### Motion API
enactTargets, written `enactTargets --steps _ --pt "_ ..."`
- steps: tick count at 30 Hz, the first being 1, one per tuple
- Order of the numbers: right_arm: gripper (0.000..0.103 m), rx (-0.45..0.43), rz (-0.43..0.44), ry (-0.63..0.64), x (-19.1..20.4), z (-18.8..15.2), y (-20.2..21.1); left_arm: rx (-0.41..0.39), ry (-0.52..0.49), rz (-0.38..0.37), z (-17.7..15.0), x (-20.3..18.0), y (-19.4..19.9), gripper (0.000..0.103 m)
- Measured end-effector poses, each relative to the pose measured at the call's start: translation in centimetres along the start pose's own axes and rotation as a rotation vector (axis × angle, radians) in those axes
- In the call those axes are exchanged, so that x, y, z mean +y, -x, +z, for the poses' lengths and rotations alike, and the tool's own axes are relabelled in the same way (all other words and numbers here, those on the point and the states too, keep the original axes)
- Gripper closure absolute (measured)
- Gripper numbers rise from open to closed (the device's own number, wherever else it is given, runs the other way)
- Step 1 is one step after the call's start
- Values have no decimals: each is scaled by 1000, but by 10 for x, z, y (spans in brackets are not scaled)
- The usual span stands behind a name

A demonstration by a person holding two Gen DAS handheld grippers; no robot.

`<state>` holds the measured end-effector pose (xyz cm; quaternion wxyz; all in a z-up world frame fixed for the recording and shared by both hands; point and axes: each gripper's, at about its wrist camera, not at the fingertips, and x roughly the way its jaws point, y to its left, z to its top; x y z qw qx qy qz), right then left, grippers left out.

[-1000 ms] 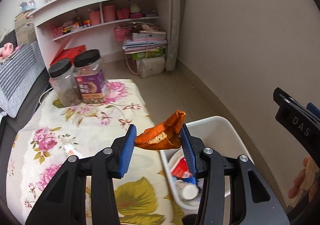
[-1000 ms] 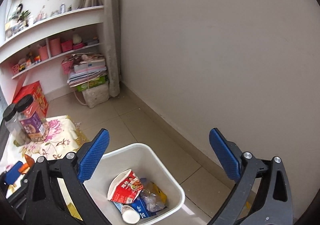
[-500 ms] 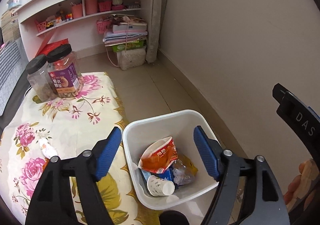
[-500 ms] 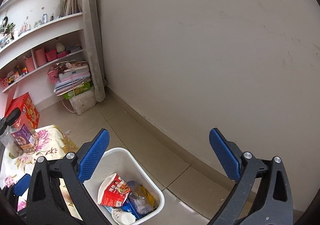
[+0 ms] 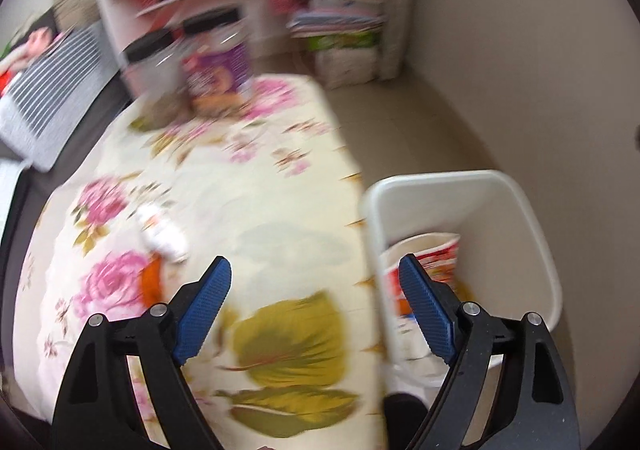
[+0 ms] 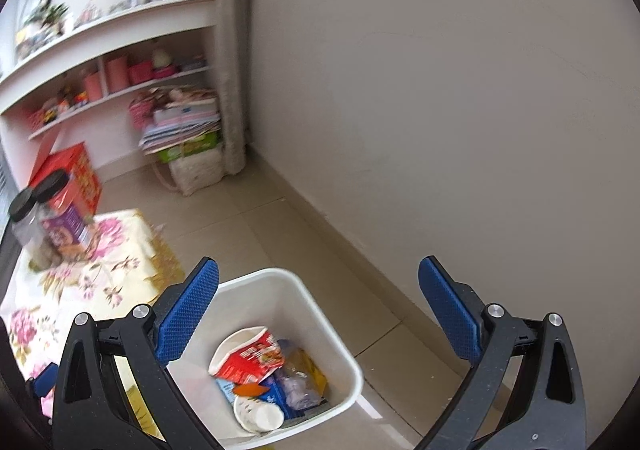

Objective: Collect trash
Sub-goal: 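Drop the paper cup into the bin with right tool while left tool drops the peel, then grasp the orange peel with left tool while right tool grasps the white tissue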

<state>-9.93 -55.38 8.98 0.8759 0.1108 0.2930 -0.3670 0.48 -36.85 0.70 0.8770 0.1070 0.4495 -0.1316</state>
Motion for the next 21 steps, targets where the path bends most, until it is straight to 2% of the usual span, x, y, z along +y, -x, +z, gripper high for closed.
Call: enactTargets --steps 5,8,12,15,18,20,21 --pt "7 29 49 75 35 -5 -2 38 59 128 -6 53 -20 20" --pt "7 42 66 135 57 -11 -4 115 101 180 -10 86 -41 20" --pt "7 56 79 208 86 -19 -6 186 174 149 -20 119 -61 20" --pt "7 63 78 253 105 -24 -8 206 185 137 -24 129 -70 21" --pt "7 73 79 295 122 -30 -10 217 188 107 -25 137 -78 27" --pt "7 79 82 323 134 -34 -11 258 183 72 -26 141 -88 41" --pt "7 83 85 336 140 -36 -11 272 187 60 -25 142 -91 43"
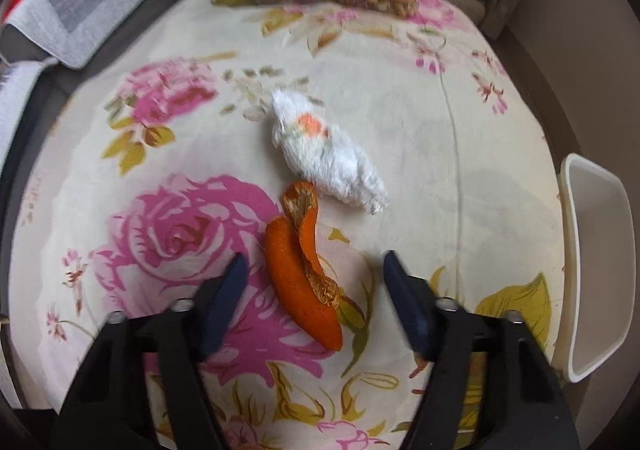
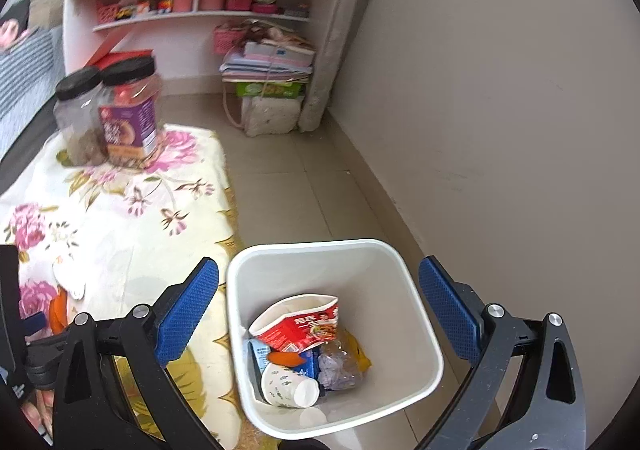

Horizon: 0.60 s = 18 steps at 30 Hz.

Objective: Collect trash
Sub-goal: 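Grasp the orange peel with left tool while right tool grasps the white tissue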

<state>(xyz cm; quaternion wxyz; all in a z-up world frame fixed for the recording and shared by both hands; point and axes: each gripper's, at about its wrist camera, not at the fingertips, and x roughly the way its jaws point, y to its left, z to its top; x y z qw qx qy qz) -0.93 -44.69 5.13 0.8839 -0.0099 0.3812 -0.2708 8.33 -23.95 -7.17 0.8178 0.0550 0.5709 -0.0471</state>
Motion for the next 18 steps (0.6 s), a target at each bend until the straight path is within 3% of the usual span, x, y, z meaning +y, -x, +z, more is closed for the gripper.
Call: enactTargets --steps 3,5,8,12,18 --pt "7 14 13 40 20 0 -3 -9 -14 -23 3 7 -1 52" --pt "7 28 29 77 36 0 -6 -12 -33 -43 3 10 1 72" --pt "7 39 47 121 58 1 -11 9 -59 -73 5 19 4 82" --pt "7 63 100 169 89 0 -15 2 -88 -40 10 42 13 83" --pt "7 137 250 264 151 -6 -26 -65 -94 21 24 91 39 83"
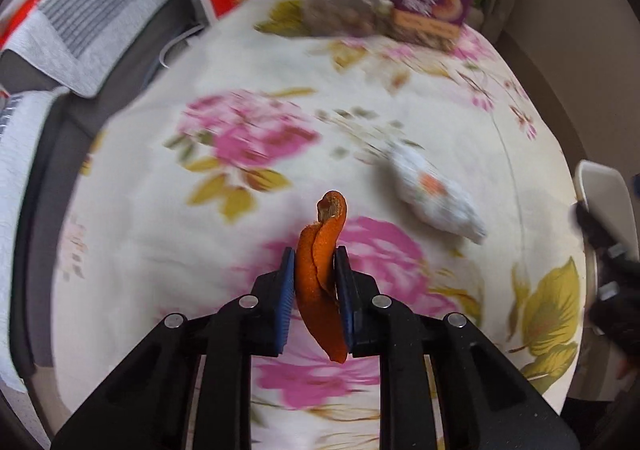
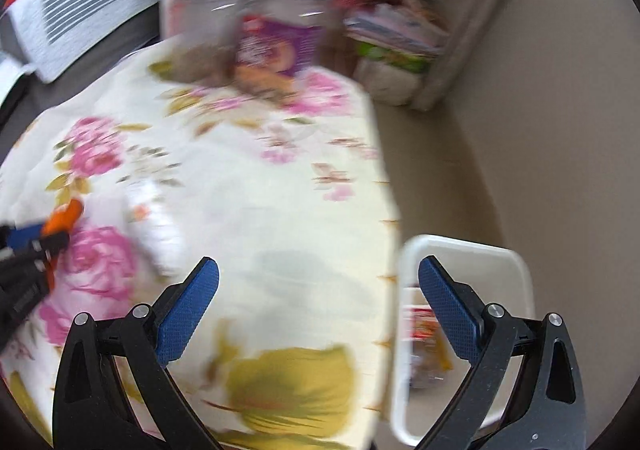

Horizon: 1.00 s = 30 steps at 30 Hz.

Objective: Collect trash
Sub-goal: 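Grasp the orange peel with left tool while right tool grasps the white tissue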

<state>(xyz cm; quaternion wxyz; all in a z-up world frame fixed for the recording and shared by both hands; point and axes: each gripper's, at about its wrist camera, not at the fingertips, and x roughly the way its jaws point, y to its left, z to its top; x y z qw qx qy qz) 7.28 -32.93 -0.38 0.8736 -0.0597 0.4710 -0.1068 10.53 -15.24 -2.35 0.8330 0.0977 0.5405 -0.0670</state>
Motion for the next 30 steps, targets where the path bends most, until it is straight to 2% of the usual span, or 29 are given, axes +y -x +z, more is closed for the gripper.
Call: enactTargets --steps 6,10,15,18,20,24,30 --pt "7 27 113 74 56 8 -23 -66 37 10 5 36 14 83" --pt "8 40 155 70 72 13 -33 -62 82 -26 3 48 12 83" --pt "15 81 218 40 82 20 -52 -58 83 -19 3 56 4 83" --pt "32 114 244 30 89 22 -64 -50 107 -25 5 65 -1 83" --pt "60 137 267 26 93 23 -70 -52 123 -25 8 69 -3 83" --pt "64 85 296 -38 90 31 -61 -83 148 -17 13 76 0 83" --pt "64 -104 304 -83 81 49 -11 -208 198 0 29 86 25 83"
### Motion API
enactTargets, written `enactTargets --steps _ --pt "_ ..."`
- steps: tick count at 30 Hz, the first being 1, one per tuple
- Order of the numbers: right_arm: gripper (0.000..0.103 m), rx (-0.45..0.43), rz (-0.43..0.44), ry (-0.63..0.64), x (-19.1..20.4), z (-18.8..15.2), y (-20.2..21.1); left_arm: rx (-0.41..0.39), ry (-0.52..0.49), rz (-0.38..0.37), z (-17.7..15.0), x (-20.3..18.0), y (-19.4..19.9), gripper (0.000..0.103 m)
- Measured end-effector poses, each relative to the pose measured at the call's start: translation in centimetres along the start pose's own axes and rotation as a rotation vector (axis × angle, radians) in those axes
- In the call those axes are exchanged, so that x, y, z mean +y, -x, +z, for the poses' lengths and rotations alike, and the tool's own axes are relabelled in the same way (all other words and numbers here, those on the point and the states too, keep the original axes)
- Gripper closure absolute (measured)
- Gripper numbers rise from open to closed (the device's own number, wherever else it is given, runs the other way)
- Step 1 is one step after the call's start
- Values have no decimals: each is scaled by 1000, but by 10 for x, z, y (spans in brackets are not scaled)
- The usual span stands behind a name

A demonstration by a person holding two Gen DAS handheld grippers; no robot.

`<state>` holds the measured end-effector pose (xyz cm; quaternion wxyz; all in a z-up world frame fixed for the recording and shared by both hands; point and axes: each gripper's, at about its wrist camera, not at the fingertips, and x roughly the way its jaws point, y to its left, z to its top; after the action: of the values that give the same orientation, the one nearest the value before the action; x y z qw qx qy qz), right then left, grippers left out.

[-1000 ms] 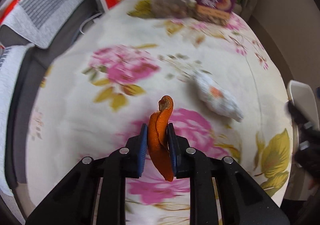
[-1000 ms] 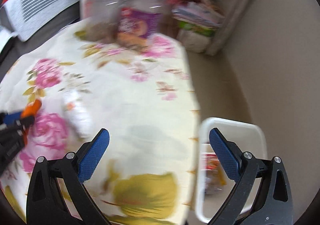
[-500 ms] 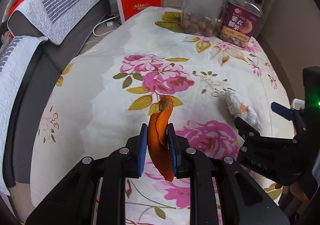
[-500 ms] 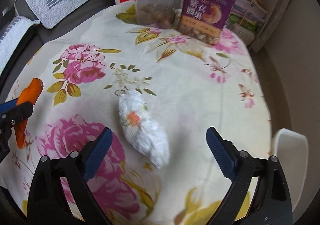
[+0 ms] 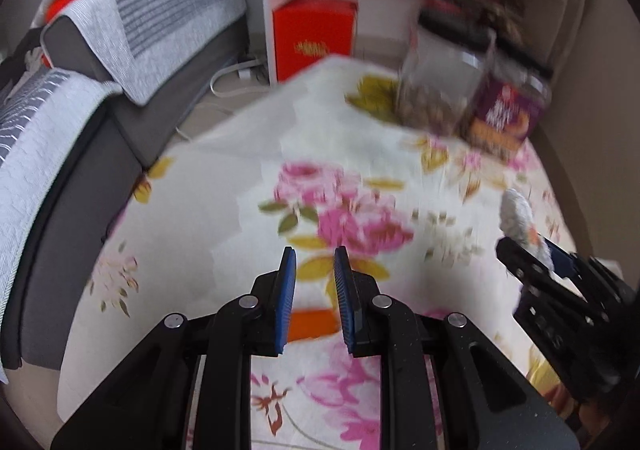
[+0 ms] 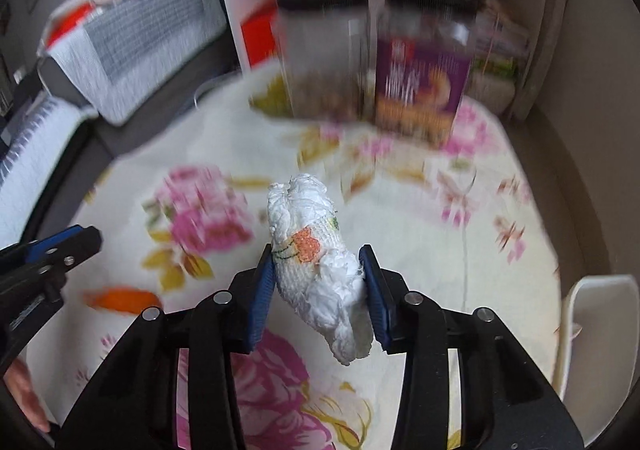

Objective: Collect trash
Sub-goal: 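Grasp the orange peel with left tool while right tool grasps the white tissue, then lift the tissue with right tool while left tool regrips the orange peel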

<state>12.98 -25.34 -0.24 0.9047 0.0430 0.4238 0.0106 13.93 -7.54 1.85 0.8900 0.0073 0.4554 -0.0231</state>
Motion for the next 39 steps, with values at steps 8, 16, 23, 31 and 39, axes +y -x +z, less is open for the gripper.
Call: enactTargets --steps 8,16,23,31,39 --pt "63 -181 -13 -6 -3 17 48 -152 27 3 18 -1 34 83" --pt "63 -192 -27 27 -5 12 62 213 14 -50 6 12 -30 41" --pt "62 -168 -30 35 -8 8 64 409 -46 -57 -19 22 -65 40" --pt "62 -150 -28 46 -5 7 63 427 -242 -102 -26 14 -60 30" --pt "61 -121 -42 44 -9 4 57 475 -393 -52 -46 3 -82 26"
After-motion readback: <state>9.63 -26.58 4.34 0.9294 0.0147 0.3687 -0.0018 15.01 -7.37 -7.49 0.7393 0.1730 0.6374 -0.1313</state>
